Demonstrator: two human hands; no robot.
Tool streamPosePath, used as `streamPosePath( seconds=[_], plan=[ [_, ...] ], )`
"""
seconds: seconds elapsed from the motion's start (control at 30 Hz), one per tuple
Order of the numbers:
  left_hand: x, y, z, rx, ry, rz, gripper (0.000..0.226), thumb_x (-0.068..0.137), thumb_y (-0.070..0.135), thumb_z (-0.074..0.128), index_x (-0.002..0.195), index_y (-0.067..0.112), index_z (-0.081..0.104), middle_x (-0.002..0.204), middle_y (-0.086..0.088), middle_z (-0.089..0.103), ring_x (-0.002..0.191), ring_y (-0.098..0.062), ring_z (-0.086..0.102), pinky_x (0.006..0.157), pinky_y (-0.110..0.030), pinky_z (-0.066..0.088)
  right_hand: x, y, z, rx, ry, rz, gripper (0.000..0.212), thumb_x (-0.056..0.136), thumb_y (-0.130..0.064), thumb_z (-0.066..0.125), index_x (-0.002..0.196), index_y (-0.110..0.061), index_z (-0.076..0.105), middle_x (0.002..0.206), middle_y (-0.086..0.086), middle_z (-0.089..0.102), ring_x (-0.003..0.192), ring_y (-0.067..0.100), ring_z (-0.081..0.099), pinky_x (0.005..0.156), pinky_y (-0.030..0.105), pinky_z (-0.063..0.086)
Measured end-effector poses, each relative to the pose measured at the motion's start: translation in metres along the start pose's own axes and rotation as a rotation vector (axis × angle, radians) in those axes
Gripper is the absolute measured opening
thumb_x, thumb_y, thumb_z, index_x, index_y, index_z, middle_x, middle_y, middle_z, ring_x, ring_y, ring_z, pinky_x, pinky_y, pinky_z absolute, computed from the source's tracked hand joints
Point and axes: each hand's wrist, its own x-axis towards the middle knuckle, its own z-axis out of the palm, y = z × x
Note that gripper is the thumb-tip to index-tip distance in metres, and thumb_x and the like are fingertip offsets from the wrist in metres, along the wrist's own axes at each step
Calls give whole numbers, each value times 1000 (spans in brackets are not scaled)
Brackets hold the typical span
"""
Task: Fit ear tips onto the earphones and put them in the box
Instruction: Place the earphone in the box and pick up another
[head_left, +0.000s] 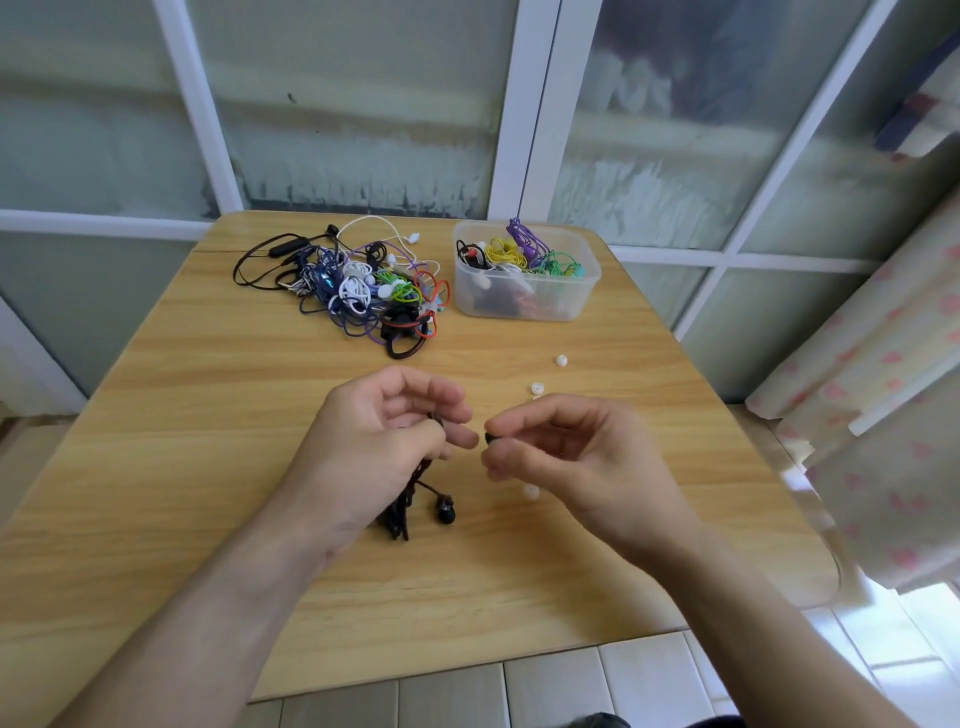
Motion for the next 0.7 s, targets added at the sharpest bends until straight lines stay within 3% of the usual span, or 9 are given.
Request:
streamPosePath(
  seconds=[0.07, 0.17, 0.23, 0.3, 0.4, 0.43, 0.53, 0.7],
  plan=[
    [-1, 1, -1, -9, -1, 15, 32, 68, -16, 56, 94, 3, 63, 92, -13, 72, 79, -23, 73, 68, -25, 55, -1, 0, 3, 6, -6, 13, 13, 79, -1, 77, 89, -7, 74, 83, 16, 75, 80, 26, 72, 69, 23, 53],
    [-1, 0, -2, -16, 6, 13, 36, 75, -25, 51, 97, 1, 61, 95, -12, 73, 85, -22, 74, 77, -28, 59, -1, -1, 3, 33, 19, 27, 11, 81, -3, 75, 91, -8, 74, 85, 17, 75, 82, 31, 72, 82, 41, 57],
    [-1, -1, -3, -1, -1, 20, 37, 77, -28, 50, 100, -1, 60, 97, -12, 74, 91, -19, 73, 82, -27, 58, 0, -2, 3, 15, 45, 38, 9, 84, -7, 73, 93, -9, 73, 83, 15, 75, 80, 31, 72, 78, 49, 52],
    [-2, -2, -4, 34, -13, 21, 38, 78, -29, 51, 103, -2, 58, 101, -12, 73, 95, -14, 72, 87, -27, 56, 0, -1, 3, 13, 67, 42, 12, 85, -7, 72, 97, -8, 70, 83, 12, 75, 81, 31, 73, 73, 51, 52],
    [-3, -6, -5, 152, -25, 41, 31, 82, -22, 55, 99, 3, 61, 97, 0, 76, 102, -8, 69, 97, -35, 52, 1, -4, 5, 15, 83, 33, 15, 83, -2, 73, 96, -6, 68, 85, 13, 74, 81, 33, 74, 74, 40, 59],
    [-3, -7, -5, 195, -24, 44, 30, 83, -19, 57, 96, 7, 63, 94, 5, 76, 101, -9, 69, 98, -38, 51, 1, -4, 6, -5, 88, 37, 15, 81, -2, 76, 92, -8, 68, 86, 14, 74, 81, 33, 74, 78, 44, 60],
    [-3, -9, -5, 305, -7, 77, 29, 84, -7, 65, 87, 21, 68, 88, 7, 76, 88, -13, 73, 90, -44, 55, 0, -2, 7, -29, 101, 66, 17, 75, -4, 82, 82, -13, 70, 85, 15, 75, 79, 33, 74, 85, 56, 56],
    [-5, -8, -3, 395, -45, 118, 28, 85, 4, 68, 97, 29, 71, 75, 3, 74, 72, -11, 72, 78, -27, 56, 0, -1, 9, 27, 113, 88, 17, 72, 0, 83, 78, -10, 70, 80, 19, 74, 78, 35, 74, 86, 54, 57]
  ],
)
